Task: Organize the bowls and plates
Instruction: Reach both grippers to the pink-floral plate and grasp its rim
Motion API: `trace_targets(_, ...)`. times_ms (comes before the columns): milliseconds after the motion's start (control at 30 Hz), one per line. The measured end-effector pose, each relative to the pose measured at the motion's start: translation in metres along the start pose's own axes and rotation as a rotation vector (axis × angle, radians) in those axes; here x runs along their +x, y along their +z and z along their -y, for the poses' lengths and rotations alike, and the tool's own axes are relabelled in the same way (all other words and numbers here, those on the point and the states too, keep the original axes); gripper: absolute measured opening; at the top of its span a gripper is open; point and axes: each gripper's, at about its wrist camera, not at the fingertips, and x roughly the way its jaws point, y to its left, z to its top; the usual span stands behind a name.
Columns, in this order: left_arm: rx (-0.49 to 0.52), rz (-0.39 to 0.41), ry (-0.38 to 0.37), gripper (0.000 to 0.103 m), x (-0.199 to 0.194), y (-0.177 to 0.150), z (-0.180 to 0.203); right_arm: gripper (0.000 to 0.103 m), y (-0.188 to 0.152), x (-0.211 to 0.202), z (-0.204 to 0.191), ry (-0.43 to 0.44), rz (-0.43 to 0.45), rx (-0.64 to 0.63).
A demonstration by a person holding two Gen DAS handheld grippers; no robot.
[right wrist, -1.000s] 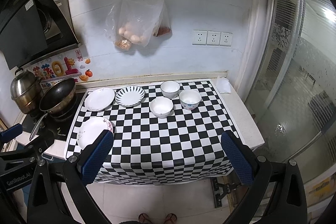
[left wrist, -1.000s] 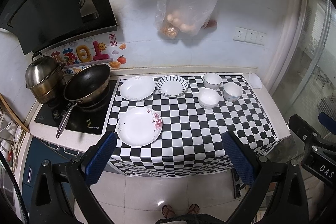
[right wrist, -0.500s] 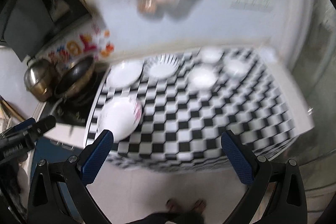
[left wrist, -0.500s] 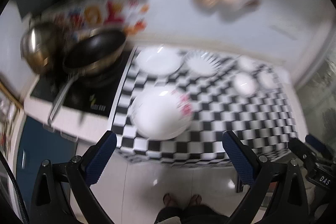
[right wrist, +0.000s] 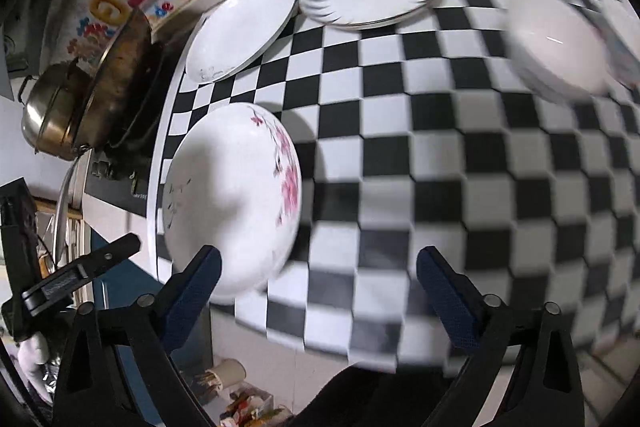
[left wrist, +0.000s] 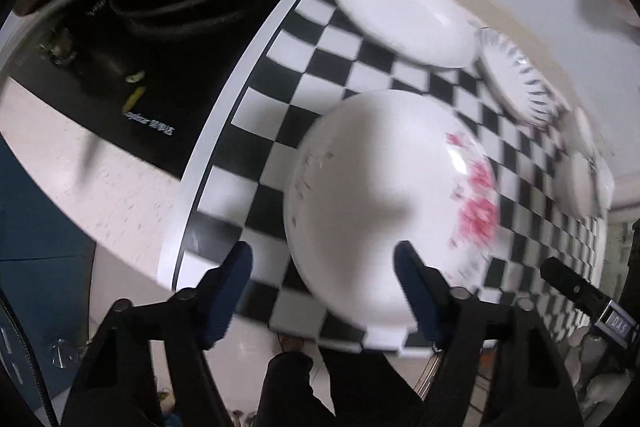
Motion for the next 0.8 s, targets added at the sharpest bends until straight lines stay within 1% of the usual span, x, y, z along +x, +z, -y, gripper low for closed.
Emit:
trace_targets(67,-0.006,-0.045,0.005,0.059,0.02,0.014,-0.002,0.088,0.02,0.022,-0.005,0.022,-0.054,-0.011)
trace_targets(133,-0.008,-0.076,0.017,0.056,0.037,0.023,-0.004,0.085,0.035,0.04,-0.007,0.045,-0.091,-0.024)
trace_targets(167,-0.008,-0.091,0.015,0.051,0.044,0.027,-0.005,0.082,0.043,0.053,-0.009,0.044,-0.119,-0.036)
trace_targets(200,-0.008,-0.104,0.012,0.048,0.05,0.029,-0.005,0.081,0.047,0.061,-0.009,0.046,-0.135,-0.042)
trace_targets(233,-0.01,-0.118,0.008,0.042,0.056,0.03,-0.006,0.076,0.053,0.073,-0.01,0.054,-0.168,-0.048)
trace_targets(267,-0.011,-0.133,0.001,0.034,0.061,0.031,-0.006,0.068,0.055,0.079,-0.01,0.065,-0.189,-0.047)
trace_targets(300,-0.01,-0.142,0.001,0.032,0.065,0.032,-0.005,0.063,0.057,0.085,-0.008,0.081,-0.21,-0.045)
trace_targets(333,-0.009,-0.137,0.003,0.032,0.066,0.032,-0.004,0.044,0.059,0.093,-0.008,0.103,-0.236,-0.042)
trace_targets(367,-0.011,-0.128,-0.001,0.031,0.065,0.032,-0.004,0.024,0.06,0.097,-0.007,0.115,-0.25,-0.042)
trace_targets(433,-0.011,-0.126,-0.01,0.029,0.064,0.033,-0.004,0.013,0.062,0.105,-0.008,0.114,-0.266,-0.051)
trace_targets(500,-0.006,-0.122,-0.006,0.029,0.061,0.033,-0.002,0.013,0.064,0.104,-0.008,0.125,-0.261,-0.055)
trace_targets(633,0.021,-0.106,0.014,0.029,0.052,0.029,0.015,0.014,0.062,0.098,-0.009,0.094,-0.246,-0.09)
trace_targets(800,0.053,-0.079,-0.021,0.029,0.035,0.026,0.046,0.013,0.059,0.068,0.015,0.098,-0.216,-0.074)
